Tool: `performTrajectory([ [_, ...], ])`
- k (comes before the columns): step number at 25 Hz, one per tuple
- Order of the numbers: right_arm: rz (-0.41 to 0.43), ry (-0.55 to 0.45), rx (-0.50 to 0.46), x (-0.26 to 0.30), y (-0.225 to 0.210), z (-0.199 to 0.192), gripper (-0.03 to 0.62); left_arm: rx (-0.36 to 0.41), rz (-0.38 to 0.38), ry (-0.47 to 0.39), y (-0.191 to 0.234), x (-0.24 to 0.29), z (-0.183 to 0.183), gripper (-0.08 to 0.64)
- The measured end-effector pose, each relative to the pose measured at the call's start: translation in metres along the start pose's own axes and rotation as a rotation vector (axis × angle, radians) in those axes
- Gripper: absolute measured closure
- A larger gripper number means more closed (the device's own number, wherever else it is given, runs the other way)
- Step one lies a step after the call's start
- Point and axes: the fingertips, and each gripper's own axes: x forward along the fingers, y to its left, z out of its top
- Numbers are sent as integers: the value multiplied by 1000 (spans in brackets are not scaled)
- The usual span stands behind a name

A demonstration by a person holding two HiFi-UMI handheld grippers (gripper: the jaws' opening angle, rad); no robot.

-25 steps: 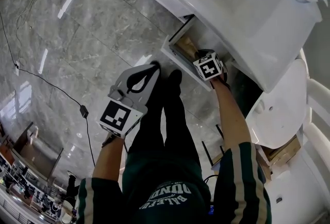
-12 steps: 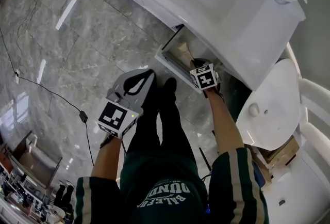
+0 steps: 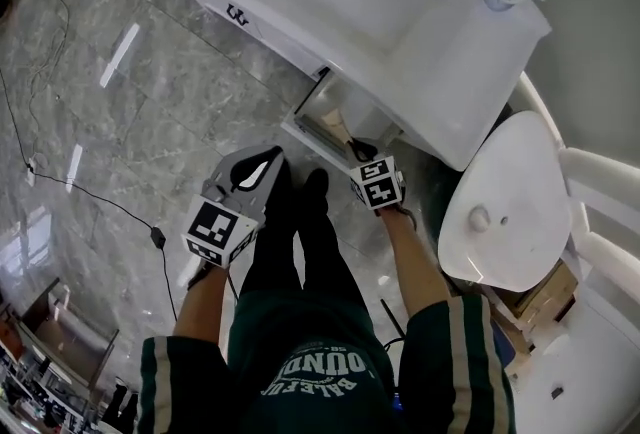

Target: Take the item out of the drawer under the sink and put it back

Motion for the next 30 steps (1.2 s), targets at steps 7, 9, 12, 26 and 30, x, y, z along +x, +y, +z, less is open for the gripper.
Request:
performTrajectory([
  [7,-11,-158,9,-75,13,43,568,15,-3,-18,-16,-6,28,511],
  [9,-25,-223,13,-99,13,63,568,32,-2,-38,-18,-7,44,511],
  [12,-48,-328,19,-143,12,93,568,53,0,-64,-25,-11,65,511],
  [26,-157,-685,16,-318,-4,179,568,149,10,-160,-53,-39,149,511],
  [30,-177,-728,0,-344,-5,187,568,158,13,-178,-58,-43,159,511],
])
